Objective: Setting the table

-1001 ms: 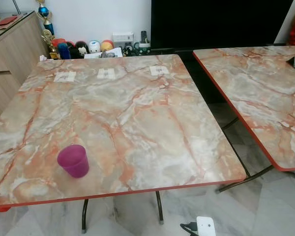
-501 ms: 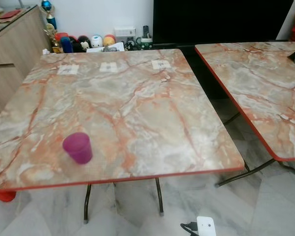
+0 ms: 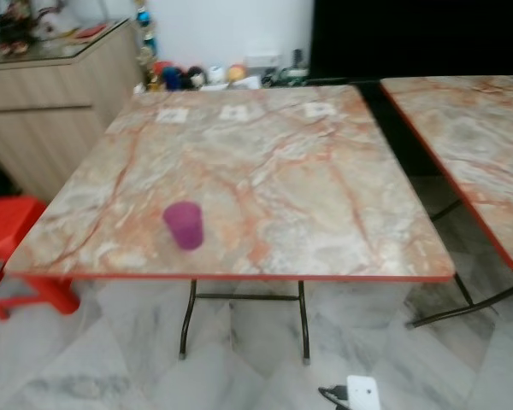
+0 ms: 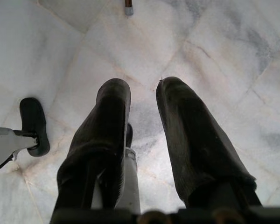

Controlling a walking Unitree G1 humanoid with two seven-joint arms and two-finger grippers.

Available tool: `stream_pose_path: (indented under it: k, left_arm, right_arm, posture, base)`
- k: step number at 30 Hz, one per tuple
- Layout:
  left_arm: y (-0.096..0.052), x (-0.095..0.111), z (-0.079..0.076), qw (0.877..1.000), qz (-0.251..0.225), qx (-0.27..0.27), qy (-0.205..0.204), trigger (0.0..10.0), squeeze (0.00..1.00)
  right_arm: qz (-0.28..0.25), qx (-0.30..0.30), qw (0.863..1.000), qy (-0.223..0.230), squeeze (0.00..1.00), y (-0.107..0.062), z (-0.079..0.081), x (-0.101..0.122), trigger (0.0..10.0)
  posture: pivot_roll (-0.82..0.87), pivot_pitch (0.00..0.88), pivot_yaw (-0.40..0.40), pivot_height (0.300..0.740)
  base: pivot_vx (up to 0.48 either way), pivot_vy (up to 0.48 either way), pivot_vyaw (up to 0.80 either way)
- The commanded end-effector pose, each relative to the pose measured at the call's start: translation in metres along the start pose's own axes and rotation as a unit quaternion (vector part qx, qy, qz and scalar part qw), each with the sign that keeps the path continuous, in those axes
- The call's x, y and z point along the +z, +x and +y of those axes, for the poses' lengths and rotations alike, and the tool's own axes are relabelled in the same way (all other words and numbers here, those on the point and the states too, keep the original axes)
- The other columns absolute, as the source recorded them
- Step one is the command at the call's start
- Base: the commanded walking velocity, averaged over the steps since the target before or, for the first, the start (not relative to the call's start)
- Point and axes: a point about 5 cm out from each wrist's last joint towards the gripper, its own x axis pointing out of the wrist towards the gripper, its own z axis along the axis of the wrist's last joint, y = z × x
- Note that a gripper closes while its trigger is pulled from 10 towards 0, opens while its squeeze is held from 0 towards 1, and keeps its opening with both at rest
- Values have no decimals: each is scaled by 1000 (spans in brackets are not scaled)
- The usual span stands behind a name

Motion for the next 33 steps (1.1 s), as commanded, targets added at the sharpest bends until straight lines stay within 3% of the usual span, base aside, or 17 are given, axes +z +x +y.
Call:
stream_pose_path:
  k: [1, 12, 21, 24, 25, 26, 27, 33]
  left_arm:
    - [1, 5, -1, 1000, -12, -4, 9, 10000, 0]
    - [0, 17, -2, 997, -76, -3, 23, 10000, 0]
    - [-2, 24, -6, 990, -117, -16, 76, 10000, 0]
    - [-3, 26, -6, 989, -134, -12, 68, 10000, 0]
    - [-6, 67, -1, 967, -240, -20, 80, 10000, 0]
    - [-27, 129, 4, 912, -394, -32, 112, 10000, 0]
    - [-36, 142, 4, 896, -426, -37, 122, 10000, 0]
    - [-48, 145, -6, 884, -448, -52, 126, 10000, 0]
  right_arm:
    - [5, -6, 1000, 1, 0, -1, -4, -3, 10000]
    - [6, -6, 1000, -3, 0, -1, -5, -3, 10000]
    - [7, -6, 1000, -7, 0, -1, -7, -5, 10000]
    - [9, -7, 1000, -10, 0, -1, -8, -5, 10000]
    - [9, -7, 1000, -10, 0, -2, -8, -5, 10000]
    - [10, -6, 1000, -12, 0, -2, -9, -5, 10000]
    - [10, -6, 1000, -12, 0, -2, -9, -5, 10000]
    - [9, -4, 1000, -12, 0, -2, -9, -6, 10000]
  posture:
    - [33, 78, -3, 740]
    - [40, 68, 1, 740]
    - [45, 63, 2, 740]
    - [58, 60, -1, 740]
    - [62, 58, -1, 740]
    - [62, 57, -1, 740]
    - [62, 57, -1, 740]
    - [58, 49, -2, 740]
  base:
    - [0, 0, 0]
    - [0, 0, 0]
    - [0, 0, 0]
    - [0, 0, 0]
    - [0, 0, 0]
    - [0, 0, 0]
    - [0, 0, 0]
    - [0, 0, 0]
